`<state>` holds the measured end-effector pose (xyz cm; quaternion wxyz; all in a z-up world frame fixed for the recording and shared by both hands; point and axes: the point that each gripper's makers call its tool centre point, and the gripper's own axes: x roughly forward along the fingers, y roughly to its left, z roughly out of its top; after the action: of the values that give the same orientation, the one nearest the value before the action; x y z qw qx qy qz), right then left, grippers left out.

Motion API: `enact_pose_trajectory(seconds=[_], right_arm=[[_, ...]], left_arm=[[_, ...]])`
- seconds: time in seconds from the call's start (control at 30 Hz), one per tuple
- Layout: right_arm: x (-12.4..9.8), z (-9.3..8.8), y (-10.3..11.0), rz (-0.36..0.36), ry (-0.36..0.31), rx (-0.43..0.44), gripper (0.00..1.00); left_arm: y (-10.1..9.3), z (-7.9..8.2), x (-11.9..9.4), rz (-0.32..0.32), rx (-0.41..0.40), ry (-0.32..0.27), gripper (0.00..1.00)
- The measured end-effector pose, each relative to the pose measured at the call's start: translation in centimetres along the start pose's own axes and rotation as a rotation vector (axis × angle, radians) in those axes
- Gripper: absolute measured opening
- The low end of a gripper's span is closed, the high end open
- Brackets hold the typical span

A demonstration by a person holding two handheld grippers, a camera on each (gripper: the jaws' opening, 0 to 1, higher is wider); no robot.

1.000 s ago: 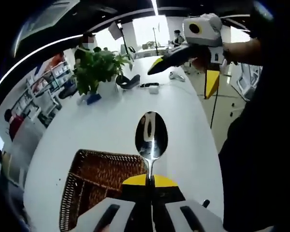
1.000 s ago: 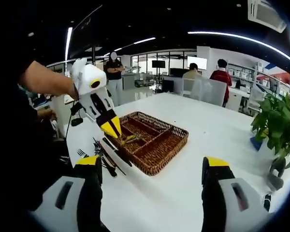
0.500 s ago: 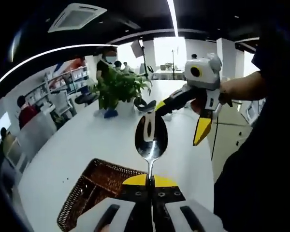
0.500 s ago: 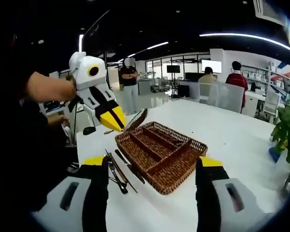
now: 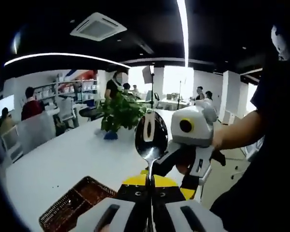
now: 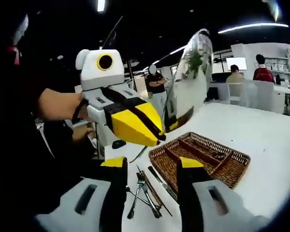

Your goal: Arrange the knives, forks, and spoons in their matching storage slots by inserting each utensil handle-first until every utensil is classified and aligned in the correct compartment

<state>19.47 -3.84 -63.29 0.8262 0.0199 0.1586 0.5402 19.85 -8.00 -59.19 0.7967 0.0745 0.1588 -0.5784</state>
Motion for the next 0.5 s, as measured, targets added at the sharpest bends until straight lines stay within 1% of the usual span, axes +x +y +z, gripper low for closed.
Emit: enact_pose_trajectory(seconds=[0.07,0.1,0.13,0.2,0.23,0.3,0.33,0.4,0.47,0.5], right_arm=[[0.4,0.4,0.1,0.008,-0.018,0.019,0.38],[0.6,0.6,0.2,0.014,-0.036,0.057,0.37],[0.7,0.9,0.3,0.021,-0.061,0.101,0.34],[0.8,1.8,0.8,0.047,-0.112,0.159,0.28],[0.9,1.9,0.8,0.045,-0.117,0.151,0.21],[1.0,2.0,1.1,0.060,-0.121,0.156,0.16],[1.0,2.0,1.3,0.063,-0.123,0.159,0.12],[1.1,2.0,1.7,0.078,-0.117,0.153,0.07],[1.2,2.2,2.0,0.079,-0.117,0.137,0.09],[1.2,2.5,1.9,0.066,-0.123,0.123,0.10]], left_arm=[[-0.2,0.2,-0.1,-0.005,-0.014,-0.015,0.00],[-0.3,0.4,-0.1,-0.006,-0.025,-0.027,0.00],[-0.6,1.1,-0.2,-0.016,-0.069,-0.070,0.00],[-0.8,2.0,-0.5,-0.029,-0.102,-0.119,0.00],[-0.6,2.0,-0.7,-0.022,-0.092,-0.111,0.00],[-0.6,2.3,-0.9,-0.019,-0.094,-0.124,0.00],[-0.5,2.4,-1.0,-0.018,-0.096,-0.128,0.00],[-0.3,2.3,-1.3,-0.019,-0.112,-0.139,0.00],[-0.3,2.6,-1.5,-0.024,-0.145,-0.166,0.00],[-0.3,2.7,-1.7,-0.026,-0.157,-0.181,0.00]])
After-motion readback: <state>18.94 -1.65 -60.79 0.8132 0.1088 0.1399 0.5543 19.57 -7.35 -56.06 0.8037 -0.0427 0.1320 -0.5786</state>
